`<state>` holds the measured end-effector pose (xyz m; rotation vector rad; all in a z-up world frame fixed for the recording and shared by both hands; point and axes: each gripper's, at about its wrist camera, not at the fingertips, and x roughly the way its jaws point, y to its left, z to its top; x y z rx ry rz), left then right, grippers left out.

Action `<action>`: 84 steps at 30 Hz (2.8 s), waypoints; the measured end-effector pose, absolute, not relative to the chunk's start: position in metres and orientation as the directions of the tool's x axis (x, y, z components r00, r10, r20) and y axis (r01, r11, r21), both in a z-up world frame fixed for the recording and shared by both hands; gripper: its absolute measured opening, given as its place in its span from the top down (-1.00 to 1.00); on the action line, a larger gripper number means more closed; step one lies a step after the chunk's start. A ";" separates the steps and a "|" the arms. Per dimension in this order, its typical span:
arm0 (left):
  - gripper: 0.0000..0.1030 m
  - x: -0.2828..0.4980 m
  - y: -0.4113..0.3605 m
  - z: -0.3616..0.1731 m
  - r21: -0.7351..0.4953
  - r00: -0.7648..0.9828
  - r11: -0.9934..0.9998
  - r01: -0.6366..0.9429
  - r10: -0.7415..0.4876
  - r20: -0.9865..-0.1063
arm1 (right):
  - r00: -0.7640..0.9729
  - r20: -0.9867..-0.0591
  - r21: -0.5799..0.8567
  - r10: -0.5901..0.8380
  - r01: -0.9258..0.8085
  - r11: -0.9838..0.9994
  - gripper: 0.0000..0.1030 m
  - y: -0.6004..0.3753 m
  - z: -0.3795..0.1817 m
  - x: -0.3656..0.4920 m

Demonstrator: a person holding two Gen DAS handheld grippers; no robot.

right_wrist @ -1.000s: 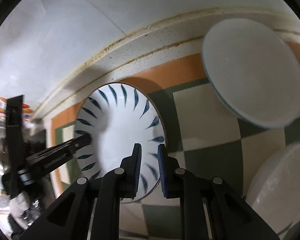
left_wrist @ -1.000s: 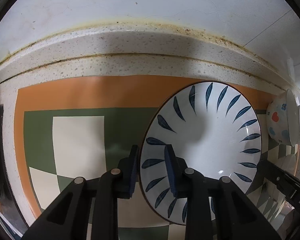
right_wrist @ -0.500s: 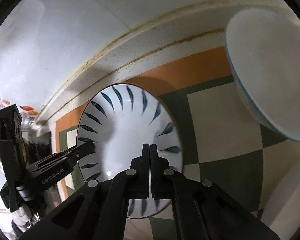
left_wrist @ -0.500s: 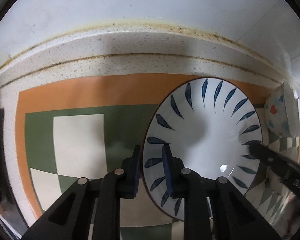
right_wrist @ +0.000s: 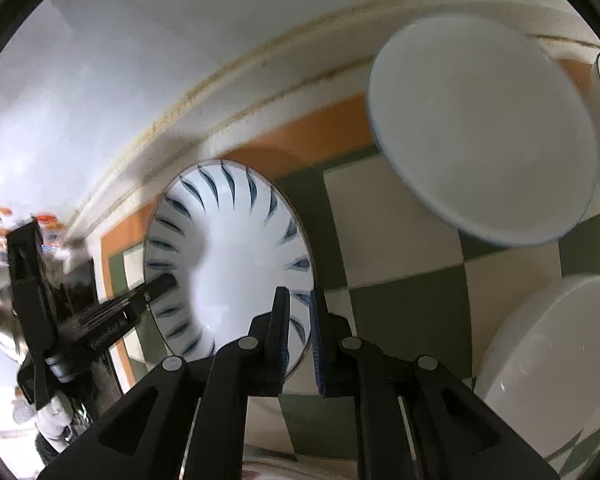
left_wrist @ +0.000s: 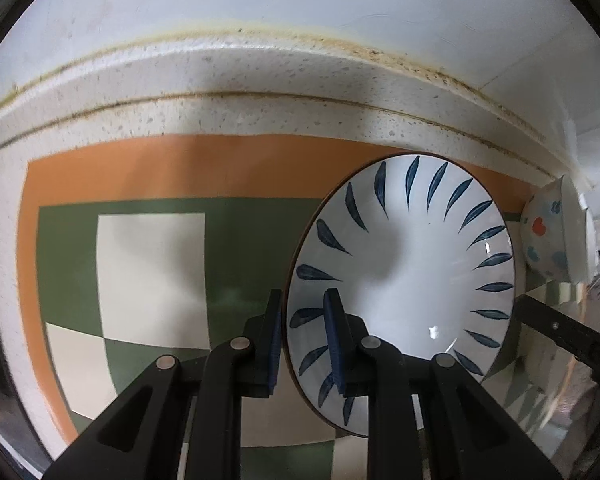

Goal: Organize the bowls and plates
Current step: 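Lift the blue-striped plate and carry it over the plate stack, then lower the blue-striped plate onto the pink-flower plate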

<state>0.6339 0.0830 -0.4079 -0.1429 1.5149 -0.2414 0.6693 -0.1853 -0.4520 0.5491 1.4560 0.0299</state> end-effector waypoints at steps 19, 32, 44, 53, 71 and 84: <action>0.64 0.632 0.090 -0.407 -0.283 0.061 0.957 0.062 -0.287 -0.956 | 0.157 -0.932 0.360 0.326 0.302 0.883 0.78 -0.187 -0.482 0.675; 0.64 0.566 0.087 -0.339 -0.242 0.191 0.967 0.075 -0.252 -0.949 | 0.247 -0.906 0.391 0.344 0.174 0.904 0.86 -0.166 -0.415 0.629; 0.64 0.458 0.093 -0.272 -0.222 0.279 0.971 0.085 -0.237 -0.931 | 0.289 -0.873 0.432 0.394 0.081 0.898 0.86 -0.161 -0.342 0.518; 0.64 0.392 0.085 -0.305 -0.228 0.172 0.972 0.057 -0.234 -0.957 | 0.190 -0.889 0.433 0.417 0.047 0.900 0.86 -0.173 -0.358 0.440; 0.63 0.374 0.067 -0.367 -0.195 0.057 0.981 0.007 -0.195 -0.979 | 0.045 -0.918 0.397 0.394 0.055 0.916 0.86 -0.183 -0.436 0.415; 0.61 0.373 0.056 -0.377 -0.147 0.046 0.989 -0.004 -0.146 -0.988 | 0.036 -0.923 0.385 0.383 0.039 0.922 0.86 -0.186 -0.449 0.420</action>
